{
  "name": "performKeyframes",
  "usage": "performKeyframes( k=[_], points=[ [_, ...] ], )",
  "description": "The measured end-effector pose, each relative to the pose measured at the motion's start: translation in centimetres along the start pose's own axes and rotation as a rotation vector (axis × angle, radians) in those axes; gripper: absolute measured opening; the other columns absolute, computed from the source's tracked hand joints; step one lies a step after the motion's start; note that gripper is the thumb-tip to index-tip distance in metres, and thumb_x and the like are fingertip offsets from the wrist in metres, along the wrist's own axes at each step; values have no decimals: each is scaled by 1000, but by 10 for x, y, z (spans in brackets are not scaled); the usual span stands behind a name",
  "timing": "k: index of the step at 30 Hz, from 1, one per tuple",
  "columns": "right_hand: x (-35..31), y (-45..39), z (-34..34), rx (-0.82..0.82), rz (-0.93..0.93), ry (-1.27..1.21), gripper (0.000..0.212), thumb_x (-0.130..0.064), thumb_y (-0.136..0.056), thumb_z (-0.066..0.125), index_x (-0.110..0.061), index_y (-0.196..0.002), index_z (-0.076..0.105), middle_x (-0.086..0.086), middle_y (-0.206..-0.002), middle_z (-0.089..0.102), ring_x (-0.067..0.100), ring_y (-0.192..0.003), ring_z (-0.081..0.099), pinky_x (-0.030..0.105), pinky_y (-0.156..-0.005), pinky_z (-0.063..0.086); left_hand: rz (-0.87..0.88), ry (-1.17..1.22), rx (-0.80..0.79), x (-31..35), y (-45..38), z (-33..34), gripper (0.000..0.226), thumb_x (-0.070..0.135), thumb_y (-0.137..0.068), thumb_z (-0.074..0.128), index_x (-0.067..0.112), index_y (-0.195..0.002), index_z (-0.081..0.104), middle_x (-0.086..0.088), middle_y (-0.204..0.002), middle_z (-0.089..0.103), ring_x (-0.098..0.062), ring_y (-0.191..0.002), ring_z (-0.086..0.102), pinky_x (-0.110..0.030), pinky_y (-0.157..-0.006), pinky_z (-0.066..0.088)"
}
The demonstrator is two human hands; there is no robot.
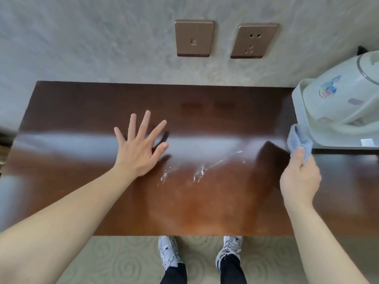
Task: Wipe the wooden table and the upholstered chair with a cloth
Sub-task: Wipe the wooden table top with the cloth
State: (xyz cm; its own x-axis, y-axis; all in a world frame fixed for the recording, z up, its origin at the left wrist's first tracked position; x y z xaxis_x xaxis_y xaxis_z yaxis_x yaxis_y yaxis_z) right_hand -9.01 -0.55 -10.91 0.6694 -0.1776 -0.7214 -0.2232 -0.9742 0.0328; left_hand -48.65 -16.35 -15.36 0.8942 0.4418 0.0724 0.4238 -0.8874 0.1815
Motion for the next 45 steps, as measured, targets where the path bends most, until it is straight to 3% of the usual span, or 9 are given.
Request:
performKeyframes(
  k=[4, 8, 12, 15, 18, 22, 30, 37, 45],
  points=[
    [23, 18, 64, -209, 120, 88, 60, -49, -105, 25, -17, -157, 25, 11, -160, 31, 31, -147, 27, 47, -118, 23, -11, 60, -13, -9, -33, 16, 67, 79, -87, -6, 57, -151, -9, 10, -167, -18, -42, -151, -16, -79, -109, 6],
    [19, 13, 94, -267, 84, 177, 70, -57, -96, 16, -25, -159, 8, 6, -167, -1, 28, -153, -4, 53, -122, 4, -19, 34, 14, -15, -43, 33, 69, 79, -89, -6, 55, -153, -3, 8, -169, -3, -43, -152, -7, -79, -109, 0],
    [2, -13, 114, -340, 22, 237, 61, -50, -97, 13, -34, -154, 22, 7, -165, 10, 27, -151, 4, 54, -120, 4, -20, 36, 47, -17, -48, 33, 69, 79, -92, 1, 51, -155, 3, 6, -169, 5, -41, -153, -2, -79, -109, 1],
    [-13, -25, 129, -359, 2, 230, 69, -52, -87, 2, -43, -154, 14, -2, -167, 4, 17, -152, -4, 48, -122, -2, -26, 35, 74, -16, -50, 32, 70, 79, -92, 1, 49, -156, 4, 6, -169, 6, -41, -153, -2, -79, -109, 2],
    [-36, -38, 149, -359, -123, 340, 76, -35, -83, 2, -23, -158, 7, 2, -167, 4, 20, -153, -3, 48, -123, -2, -28, 30, 88, -16, -49, 32, 72, 80, -91, 0, 49, -156, 3, 6, -169, 5, -40, -153, -2, -78, -110, 3],
    [-69, -47, 183, -435, -331, 451, 89, -48, -76, -2, -15, -158, 4, 6, -167, 3, 22, -153, -2, 47, -121, 0, -48, 5, 97, -17, -51, 32, 79, 83, -88, -2, 46, -157, 0, 7, -169, 0, -39, -153, -5, -78, -109, 3],
    [-63, -34, 198, -633, -612, 665, 63, -53, -102, 17, -33, -157, -5, -1, -166, -15, 20, -151, -17, 40, -119, -11, -40, 36, 104, -16, -50, 29, 83, 85, -85, -5, 45, -158, 1, 9, -169, 0, -36, -154, -6, -77, -111, 2],
    [-1, 32, 118, -554, -459, 571, 63, -58, -92, -2, -42, -153, -6, -8, -166, -11, 12, -151, -16, 35, -121, -11, -36, 64, 124, -19, -47, 28, 84, 86, -85, -5, 44, -158, 0, 9, -169, 2, -35, -154, -5, -77, -112, 0],
    [28, 124, 94, -544, -310, 534, 65, -62, -89, -9, -35, -146, -28, -17, -156, -33, 0, -142, -34, 33, -119, -19, -32, 75, 116, -18, -47, 26, 84, 84, -87, -3, 41, -159, 9, 7, -169, 7, -35, -154, -2, -77, -112, 2]
  ],
)
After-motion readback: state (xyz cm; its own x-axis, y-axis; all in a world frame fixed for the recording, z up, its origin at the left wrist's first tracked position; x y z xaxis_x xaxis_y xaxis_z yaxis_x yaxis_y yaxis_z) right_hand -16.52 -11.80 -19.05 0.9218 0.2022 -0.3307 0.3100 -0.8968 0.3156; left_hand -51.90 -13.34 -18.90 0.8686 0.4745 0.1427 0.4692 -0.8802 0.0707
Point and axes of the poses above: each hand's wrist, its own y-axis away from the middle knuckle, its own z-axis out of the palm, x = y × z, the point moved 9 cm from there along -y, towards the middle knuckle
